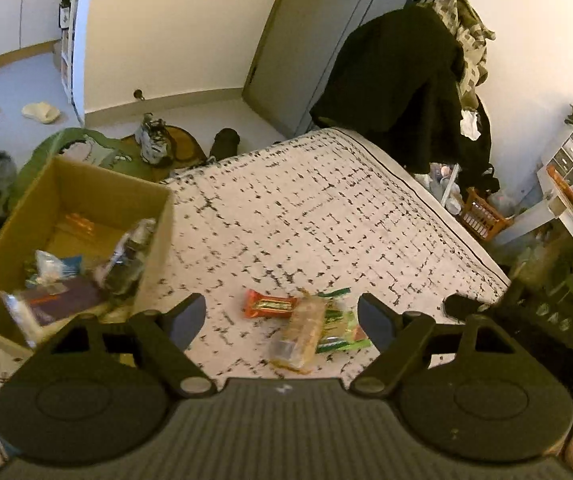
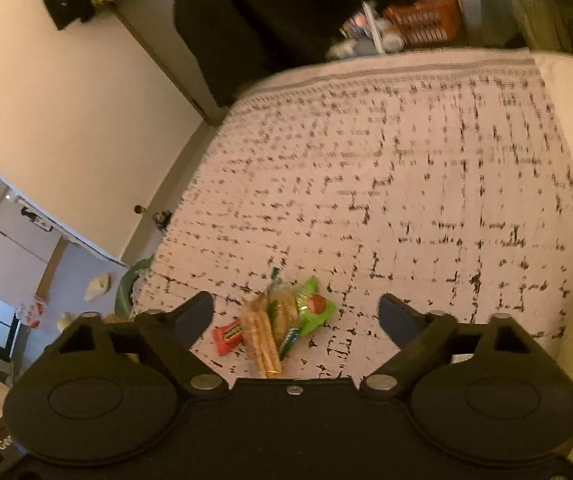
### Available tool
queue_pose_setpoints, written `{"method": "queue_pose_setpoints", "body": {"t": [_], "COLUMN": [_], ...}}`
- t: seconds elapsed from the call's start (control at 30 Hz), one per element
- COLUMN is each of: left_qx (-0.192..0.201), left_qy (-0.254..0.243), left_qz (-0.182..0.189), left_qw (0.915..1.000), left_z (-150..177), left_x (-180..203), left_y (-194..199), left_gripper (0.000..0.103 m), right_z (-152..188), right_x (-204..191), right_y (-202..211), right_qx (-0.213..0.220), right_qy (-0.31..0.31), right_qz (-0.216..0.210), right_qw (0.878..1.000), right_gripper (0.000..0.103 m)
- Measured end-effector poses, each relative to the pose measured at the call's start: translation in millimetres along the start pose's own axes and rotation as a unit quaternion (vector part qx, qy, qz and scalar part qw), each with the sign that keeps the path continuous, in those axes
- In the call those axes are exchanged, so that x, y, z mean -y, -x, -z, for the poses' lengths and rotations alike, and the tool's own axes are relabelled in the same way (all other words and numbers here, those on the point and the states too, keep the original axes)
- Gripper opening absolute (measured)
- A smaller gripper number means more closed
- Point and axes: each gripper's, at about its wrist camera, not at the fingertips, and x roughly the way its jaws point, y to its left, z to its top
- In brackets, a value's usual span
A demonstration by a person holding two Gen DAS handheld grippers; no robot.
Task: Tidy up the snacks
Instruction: 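Move both grippers back from the box toward the last snacks, then grasp the clear cracker packet with the left gripper while the right gripper grasps the green packet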
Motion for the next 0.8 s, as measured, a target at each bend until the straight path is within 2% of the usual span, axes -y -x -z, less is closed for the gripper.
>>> {"method": "queue_pose_setpoints", "body": {"t": [0.1, 0.2, 0.37, 0.67, 0.8], "left_qx": [-0.023, -0.044, -0.080, -0.115, -0.121], "left_qy": [0.004, 0.018, 0.031, 0.048, 0.051], "left_qz": [0.002, -0.002, -0.002, -0.004, 0.010], "left_qw": [0.9997, 0.9989, 0.9963, 0.9922, 0.9913], "left_z": [1.3, 5.7, 14.1, 18.8, 21.6], "left_x": [7.3, 8.7, 6.9, 3.2, 2.7], "left_y": [-23.0, -47.1, -84.0, -138.9, -156.0], "left_gripper": [0.077, 0.074, 0.062, 0.054, 0.054], "right_z": [-1.2, -5.3, -7.8, -2.1, -2.7], "right_x": [7.9, 14.0, 22.1, 23.5, 23.0], "right_y": [-11.1, -22.9, -52.1, -102.2, -113.4], "right_qx": [-0.007, -0.010, -0.033, -0.068, -0.072], "right_qy": [-0.025, -0.039, -0.060, -0.087, -0.089], "right_qz": [0.008, 0.018, 0.027, 0.039, 0.041], "right_qw": [1.000, 0.999, 0.997, 0.993, 0.993], "right_gripper": [0.066, 0.062, 0.061, 0.062, 0.062]}}
